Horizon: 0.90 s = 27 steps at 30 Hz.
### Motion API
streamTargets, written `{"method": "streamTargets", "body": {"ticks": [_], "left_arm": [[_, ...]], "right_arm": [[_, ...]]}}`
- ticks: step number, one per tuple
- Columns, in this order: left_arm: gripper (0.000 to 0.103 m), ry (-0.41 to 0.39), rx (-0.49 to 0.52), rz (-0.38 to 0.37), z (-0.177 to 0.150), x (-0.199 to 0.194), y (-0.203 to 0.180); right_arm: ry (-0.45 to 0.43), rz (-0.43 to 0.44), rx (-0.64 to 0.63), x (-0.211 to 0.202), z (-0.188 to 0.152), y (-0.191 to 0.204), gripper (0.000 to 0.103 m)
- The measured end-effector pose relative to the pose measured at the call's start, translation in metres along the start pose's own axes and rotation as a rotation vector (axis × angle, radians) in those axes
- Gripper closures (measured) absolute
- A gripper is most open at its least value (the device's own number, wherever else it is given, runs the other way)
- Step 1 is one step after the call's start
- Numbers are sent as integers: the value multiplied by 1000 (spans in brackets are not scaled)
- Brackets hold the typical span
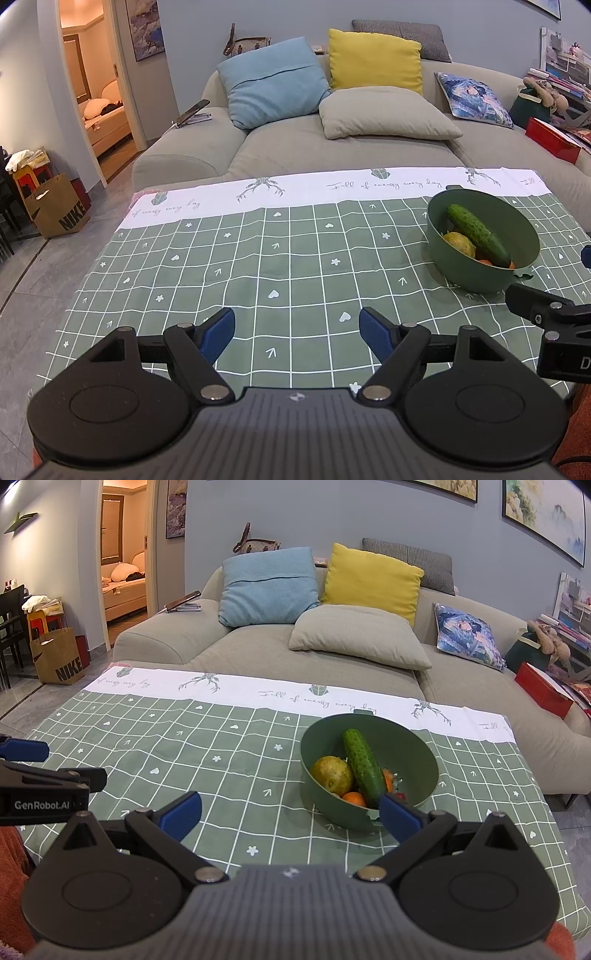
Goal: Organize fruits
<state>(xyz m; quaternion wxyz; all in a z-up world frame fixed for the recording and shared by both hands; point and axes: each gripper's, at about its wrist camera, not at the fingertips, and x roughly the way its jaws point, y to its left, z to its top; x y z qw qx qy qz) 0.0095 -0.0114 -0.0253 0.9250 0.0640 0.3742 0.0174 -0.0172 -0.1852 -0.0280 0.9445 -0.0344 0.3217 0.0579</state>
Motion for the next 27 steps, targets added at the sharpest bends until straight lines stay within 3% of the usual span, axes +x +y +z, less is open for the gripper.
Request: {"method": "streamTargets", "body": {"ticks": [27], "left_arm": [[13,11,-16,0,-3,2,2]], "right_arm": [[8,-1,10,1,-1,-2,5]]}}
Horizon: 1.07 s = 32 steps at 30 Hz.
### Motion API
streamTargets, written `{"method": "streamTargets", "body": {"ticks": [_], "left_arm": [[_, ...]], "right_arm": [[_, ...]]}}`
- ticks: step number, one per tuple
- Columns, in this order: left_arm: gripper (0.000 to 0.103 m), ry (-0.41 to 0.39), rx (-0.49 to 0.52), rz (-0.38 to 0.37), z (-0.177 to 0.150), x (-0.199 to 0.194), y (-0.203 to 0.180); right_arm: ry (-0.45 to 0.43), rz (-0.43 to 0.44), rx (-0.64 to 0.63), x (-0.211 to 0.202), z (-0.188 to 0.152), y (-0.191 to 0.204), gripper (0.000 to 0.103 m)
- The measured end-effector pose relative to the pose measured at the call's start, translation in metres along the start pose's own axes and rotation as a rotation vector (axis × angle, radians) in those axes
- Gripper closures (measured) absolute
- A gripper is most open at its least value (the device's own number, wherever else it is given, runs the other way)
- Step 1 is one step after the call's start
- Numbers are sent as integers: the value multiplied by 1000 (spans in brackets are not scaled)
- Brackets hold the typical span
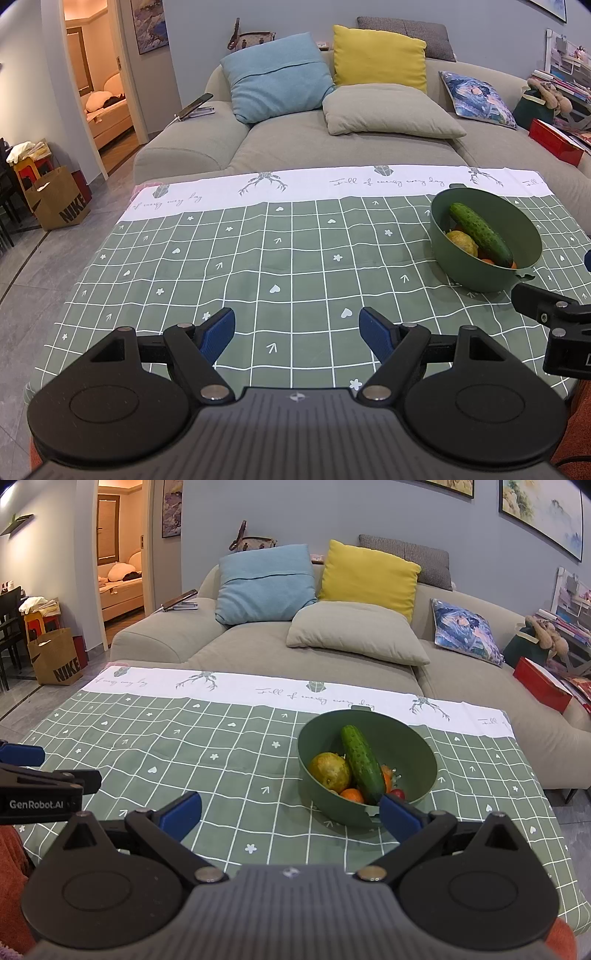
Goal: Organize fruits
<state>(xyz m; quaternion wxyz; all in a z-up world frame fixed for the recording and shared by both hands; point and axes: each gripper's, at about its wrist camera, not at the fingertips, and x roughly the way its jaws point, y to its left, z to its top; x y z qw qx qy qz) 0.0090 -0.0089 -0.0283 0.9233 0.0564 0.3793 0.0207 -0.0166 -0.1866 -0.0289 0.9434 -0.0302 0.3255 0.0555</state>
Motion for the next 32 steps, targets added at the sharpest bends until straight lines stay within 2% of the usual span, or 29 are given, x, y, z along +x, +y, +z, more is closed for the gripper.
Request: {"method": "streamTargets", "body": {"ticks": [32], "left_arm": [[14,-16,11,-32,2,-7,-2]], "right_arm": [[2,-1,3,-1,0,-1,5]]}}
